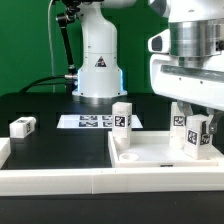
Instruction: Assemble square table
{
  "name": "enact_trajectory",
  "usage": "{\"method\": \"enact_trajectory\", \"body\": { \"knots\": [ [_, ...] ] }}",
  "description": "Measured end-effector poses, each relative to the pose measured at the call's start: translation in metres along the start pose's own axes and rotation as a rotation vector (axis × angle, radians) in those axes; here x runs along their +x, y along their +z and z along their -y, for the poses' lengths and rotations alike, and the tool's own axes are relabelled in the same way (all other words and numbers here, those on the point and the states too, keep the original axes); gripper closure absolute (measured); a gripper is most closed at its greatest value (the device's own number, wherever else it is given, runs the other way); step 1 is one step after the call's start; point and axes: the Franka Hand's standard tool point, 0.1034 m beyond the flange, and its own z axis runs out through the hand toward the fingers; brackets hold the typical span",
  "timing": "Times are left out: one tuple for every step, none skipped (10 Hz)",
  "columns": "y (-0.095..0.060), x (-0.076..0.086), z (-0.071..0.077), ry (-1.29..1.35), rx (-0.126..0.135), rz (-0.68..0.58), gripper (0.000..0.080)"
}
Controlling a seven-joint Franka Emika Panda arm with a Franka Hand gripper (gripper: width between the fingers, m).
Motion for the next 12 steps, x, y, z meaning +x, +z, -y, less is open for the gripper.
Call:
{"method": "enact_trajectory", "body": {
  "knots": [
    [0.0004,-0.0020,0.0008,0.050,0.005,0.002,0.0506],
    [0.0005,-0.0026,0.0010,0.061,0.006,0.004,0.0505],
    [0.0005,-0.0026,0.0009,0.044,0.005,0.004,0.0505],
    [0.0004,-0.0034,0.0009,0.000,0.002,0.005,0.0340],
    [-0.0005,-0.0044,0.0021,-0.081,0.001,0.007,0.0189],
    [-0.0001,-0.0039,0.0022,-0.161,0.002,0.006,0.0189],
    [-0.0001,-0.0036,0.0021,-0.220,0.002,0.006,0.0162],
    [-0.0001,-0.0034,0.0021,-0.275,0.003,0.006,0.0152],
    [-0.0002,-0.0031,0.0020,-0.347,0.003,0.006,0.0152],
    [-0.0002,-0.0028,0.0020,-0.396,0.003,0.005,0.0151],
    [-0.0033,-0.0010,0.0024,-0.572,-0.010,0.004,0.0151],
    [-0.0067,0.0000,0.0046,-0.700,-0.017,0.006,0.0151]
  ]
}}
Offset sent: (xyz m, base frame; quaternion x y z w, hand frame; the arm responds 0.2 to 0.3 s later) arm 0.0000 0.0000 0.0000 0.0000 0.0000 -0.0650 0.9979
